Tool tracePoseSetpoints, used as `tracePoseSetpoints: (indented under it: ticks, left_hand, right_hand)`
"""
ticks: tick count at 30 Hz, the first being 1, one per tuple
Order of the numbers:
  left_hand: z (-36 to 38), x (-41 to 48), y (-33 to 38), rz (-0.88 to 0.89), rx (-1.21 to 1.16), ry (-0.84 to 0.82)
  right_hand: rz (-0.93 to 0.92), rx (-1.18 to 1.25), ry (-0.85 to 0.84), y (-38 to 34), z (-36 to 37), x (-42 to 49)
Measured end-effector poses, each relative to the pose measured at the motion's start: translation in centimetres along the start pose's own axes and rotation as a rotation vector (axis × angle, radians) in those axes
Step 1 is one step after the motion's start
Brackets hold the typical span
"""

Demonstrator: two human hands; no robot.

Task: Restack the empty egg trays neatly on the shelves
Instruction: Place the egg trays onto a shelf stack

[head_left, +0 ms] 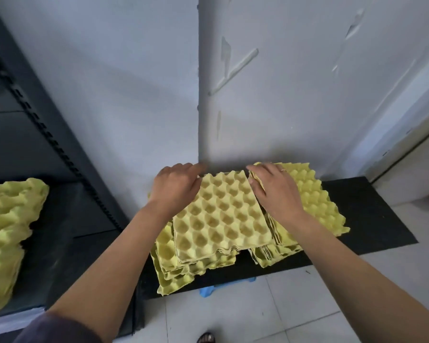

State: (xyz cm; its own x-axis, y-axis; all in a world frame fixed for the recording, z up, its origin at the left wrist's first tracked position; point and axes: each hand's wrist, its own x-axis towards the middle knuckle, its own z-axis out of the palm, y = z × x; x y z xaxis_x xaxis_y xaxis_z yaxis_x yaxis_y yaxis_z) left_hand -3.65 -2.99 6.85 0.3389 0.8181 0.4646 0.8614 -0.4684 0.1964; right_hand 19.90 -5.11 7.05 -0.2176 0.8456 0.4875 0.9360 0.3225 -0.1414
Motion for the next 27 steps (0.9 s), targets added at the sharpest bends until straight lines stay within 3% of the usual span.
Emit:
tracePoseSetpoints:
  ticks: [5, 9, 12, 17, 21, 24, 27]
  left_hand:
    - [6.1, -1.4, -2.0, -0.296, 0.009, -0.412]
    - [10.1, -3.4, -2.3, -0.463, 0.007, -0.530]
    - [11.8, -4.6, -1.9, -0.724, -0.045, -0.585]
    - [13.8, -5.9, -2.0, -1.134, -0.283, -0.649]
    - [14.7, -6.0, -2.6, -1.337, -0.451, -0.625]
    - [14.3, -5.6, -3.4, -1.381, -0.514, -0.575]
    - [13.8, -4.9, -4.1, -1.279, -0.552, -0.470]
  right_hand:
    - [0.138, 0.023, -0.350, 1.4, 4.8, -0.3]
    - [0.229, 0.077, -0.610, 2.4, 8.9, -1.0]
    - [0.276, 0.083, -0.771, 3.1, 11.6, -1.9]
    - [0.232, 0.014, -0.991, 3.6, 15.0, -3.2]
    - [0.191, -0.008, -1.004, 3.7, 16.3, -3.3]
    - [0.211, 0.004, -0.999, 4.0, 16.5, -3.2]
    - [0.233, 0.007, -0.983, 4.2, 16.1, -2.7]
